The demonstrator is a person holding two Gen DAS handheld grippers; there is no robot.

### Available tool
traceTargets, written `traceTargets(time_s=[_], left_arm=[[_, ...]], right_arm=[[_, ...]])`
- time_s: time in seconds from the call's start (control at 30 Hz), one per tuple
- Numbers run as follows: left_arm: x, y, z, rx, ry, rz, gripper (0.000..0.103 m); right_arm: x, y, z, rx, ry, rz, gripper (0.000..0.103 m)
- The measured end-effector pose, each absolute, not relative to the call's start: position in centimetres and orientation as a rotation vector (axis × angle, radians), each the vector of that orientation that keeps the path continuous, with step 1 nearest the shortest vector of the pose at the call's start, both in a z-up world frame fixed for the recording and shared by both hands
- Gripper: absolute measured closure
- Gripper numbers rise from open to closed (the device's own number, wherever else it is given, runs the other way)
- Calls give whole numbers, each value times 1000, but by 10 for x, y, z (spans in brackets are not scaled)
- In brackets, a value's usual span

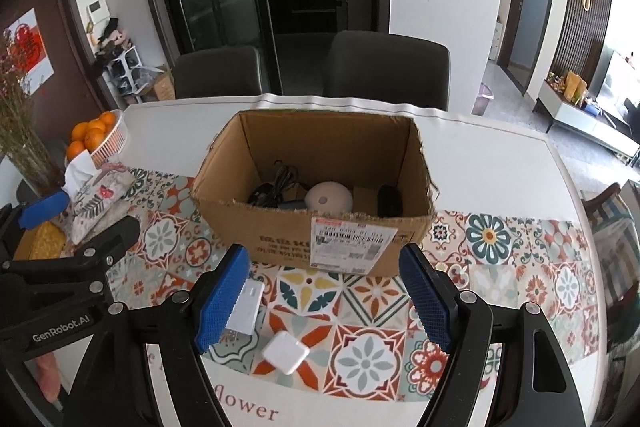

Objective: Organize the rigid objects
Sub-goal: 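Withdraw both grippers and move toward the two white chargers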

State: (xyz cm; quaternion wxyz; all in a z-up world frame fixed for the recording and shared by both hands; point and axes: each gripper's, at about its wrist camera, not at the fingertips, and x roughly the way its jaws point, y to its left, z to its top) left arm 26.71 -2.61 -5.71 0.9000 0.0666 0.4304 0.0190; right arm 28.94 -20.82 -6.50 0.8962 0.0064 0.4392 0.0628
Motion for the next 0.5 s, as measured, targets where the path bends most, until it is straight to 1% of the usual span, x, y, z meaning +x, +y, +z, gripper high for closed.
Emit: traceTargets(time_s=[0.27, 0.5], left_arm=[[251, -13, -85, 116, 969, 45, 2], [237, -8, -110, 122, 1032, 43, 2]], right_arm=[[272, -197, -87, -21, 928, 162, 26], [263, -189, -113, -25, 982, 200, 26]])
